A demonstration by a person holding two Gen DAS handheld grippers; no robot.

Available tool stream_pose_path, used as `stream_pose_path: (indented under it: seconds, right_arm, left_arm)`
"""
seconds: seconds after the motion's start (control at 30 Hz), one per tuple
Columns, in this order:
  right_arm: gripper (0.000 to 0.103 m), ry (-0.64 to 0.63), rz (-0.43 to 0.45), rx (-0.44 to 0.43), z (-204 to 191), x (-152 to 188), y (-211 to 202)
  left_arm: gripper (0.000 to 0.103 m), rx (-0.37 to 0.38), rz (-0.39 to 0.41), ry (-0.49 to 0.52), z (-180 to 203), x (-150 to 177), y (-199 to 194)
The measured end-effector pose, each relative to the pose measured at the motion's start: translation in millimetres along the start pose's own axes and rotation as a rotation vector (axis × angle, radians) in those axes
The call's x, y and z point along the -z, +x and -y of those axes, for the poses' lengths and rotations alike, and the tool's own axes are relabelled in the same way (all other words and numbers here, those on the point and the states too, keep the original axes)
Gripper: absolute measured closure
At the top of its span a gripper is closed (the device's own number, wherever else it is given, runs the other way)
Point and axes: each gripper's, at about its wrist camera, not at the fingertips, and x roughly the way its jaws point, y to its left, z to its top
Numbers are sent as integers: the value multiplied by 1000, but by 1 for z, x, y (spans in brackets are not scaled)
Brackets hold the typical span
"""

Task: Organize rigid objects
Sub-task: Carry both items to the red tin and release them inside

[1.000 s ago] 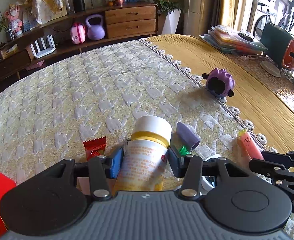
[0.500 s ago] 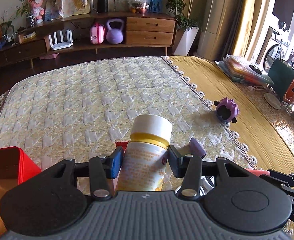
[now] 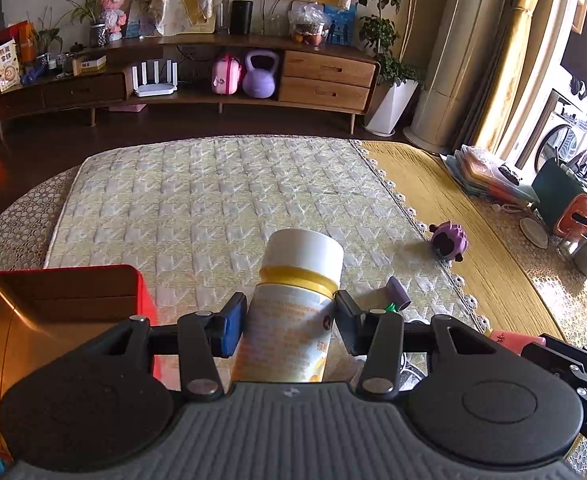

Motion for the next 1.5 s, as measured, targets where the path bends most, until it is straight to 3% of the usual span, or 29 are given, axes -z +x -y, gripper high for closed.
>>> stream_pose_path:
  seconds: [0.33, 0.63, 0.97, 1.27, 1.5]
  right_arm:
    - [88, -83, 53, -136, -76, -17, -17]
    - [88, -165, 58, -239, -154, -30, 0]
    - [88, -251, 42, -325, -214, -30, 45]
    - [88, -390, -1, -317, -257, -7, 93]
    - [88, -446, -40, -337, -272, 9, 106]
  left_arm:
    - [56, -72, 20, -67, -58, 10, -54]
    - [56, -139, 35, -192, -138, 17, -77]
    - [56, -195, -4, -252, -200, 19, -52]
    - [56, -217, -65, -221, -214, 19, -6]
    - [59, -221, -89, -204, -215, 18, 14]
